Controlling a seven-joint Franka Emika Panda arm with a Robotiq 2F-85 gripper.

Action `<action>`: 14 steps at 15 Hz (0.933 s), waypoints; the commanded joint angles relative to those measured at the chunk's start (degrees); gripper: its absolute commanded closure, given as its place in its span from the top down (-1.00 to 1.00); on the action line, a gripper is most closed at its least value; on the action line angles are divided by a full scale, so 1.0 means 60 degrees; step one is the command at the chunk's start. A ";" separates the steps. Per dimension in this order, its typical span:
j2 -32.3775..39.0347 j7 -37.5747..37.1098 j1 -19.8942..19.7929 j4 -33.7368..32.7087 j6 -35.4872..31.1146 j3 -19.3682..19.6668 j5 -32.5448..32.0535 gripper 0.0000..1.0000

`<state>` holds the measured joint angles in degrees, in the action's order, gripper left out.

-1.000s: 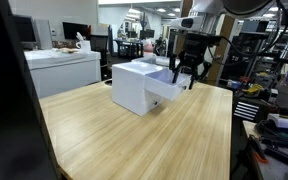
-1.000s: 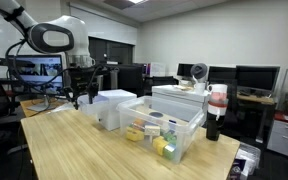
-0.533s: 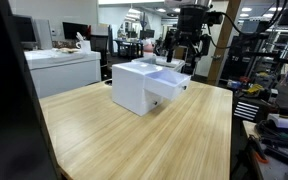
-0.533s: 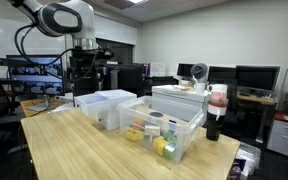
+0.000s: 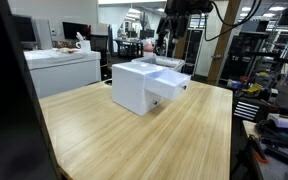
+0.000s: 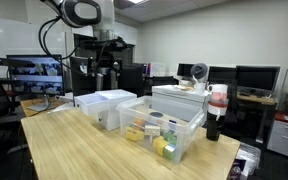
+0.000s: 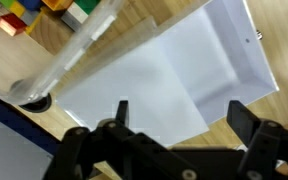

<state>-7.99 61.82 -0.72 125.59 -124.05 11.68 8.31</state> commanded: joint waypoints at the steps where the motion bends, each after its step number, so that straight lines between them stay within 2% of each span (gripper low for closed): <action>1: 0.1579 -0.0681 -0.0610 -0.1373 -0.0297 0.0172 0.0724 1.00; 7: 0.3906 -0.2339 -0.1918 -0.3124 -0.0778 0.0126 0.1328 1.00; 14: 0.5704 -0.5326 -0.2972 -0.4495 -0.1394 -0.0073 0.1242 1.00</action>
<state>23.22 36.65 -16.42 101.25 -130.50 12.47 15.52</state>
